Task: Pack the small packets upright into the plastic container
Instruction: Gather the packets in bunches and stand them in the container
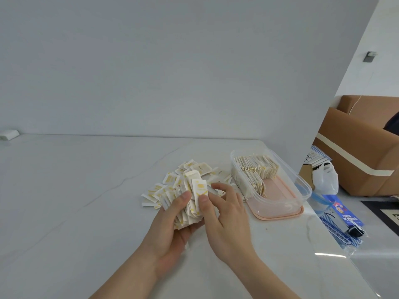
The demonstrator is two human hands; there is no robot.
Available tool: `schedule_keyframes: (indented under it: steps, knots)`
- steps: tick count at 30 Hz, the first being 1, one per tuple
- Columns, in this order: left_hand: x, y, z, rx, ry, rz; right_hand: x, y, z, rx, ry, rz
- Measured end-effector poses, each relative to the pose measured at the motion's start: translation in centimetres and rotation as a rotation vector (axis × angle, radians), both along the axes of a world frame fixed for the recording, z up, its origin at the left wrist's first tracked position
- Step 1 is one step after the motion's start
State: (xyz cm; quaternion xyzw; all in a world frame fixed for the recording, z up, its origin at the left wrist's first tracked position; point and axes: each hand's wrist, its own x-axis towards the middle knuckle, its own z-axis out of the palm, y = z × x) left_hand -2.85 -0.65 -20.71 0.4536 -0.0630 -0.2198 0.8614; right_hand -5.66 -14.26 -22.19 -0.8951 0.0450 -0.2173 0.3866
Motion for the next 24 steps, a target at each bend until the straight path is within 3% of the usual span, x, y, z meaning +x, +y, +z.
schedule_keyframes:
  steps: [4, 9, 12, 21, 24]
  knots:
    - [0.3, 0.2, -0.1, -0.011, 0.015, -0.032, 0.1, -0.2, 0.2, -0.078, 0.001, 0.001]
    - [0.5, 0.4, -0.3, 0.045, -0.011, -0.068, 0.5, -0.7, 0.4, 0.227, -0.041, 0.125]
    - [0.5, 0.4, -0.1, 0.049, 0.021, -0.067, 0.4, -0.8, 0.6, 0.294, -0.060, 0.128]
    - [0.0, 0.1, 0.3, 0.080, -0.025, -0.016, -0.1, -1.0, 1.1, 0.047, -0.055, -0.042]
    - [0.0, 0.2, 0.4, 0.103, -0.073, -0.052, -0.1, -1.1, 1.4, 0.060, -0.062, -0.054]
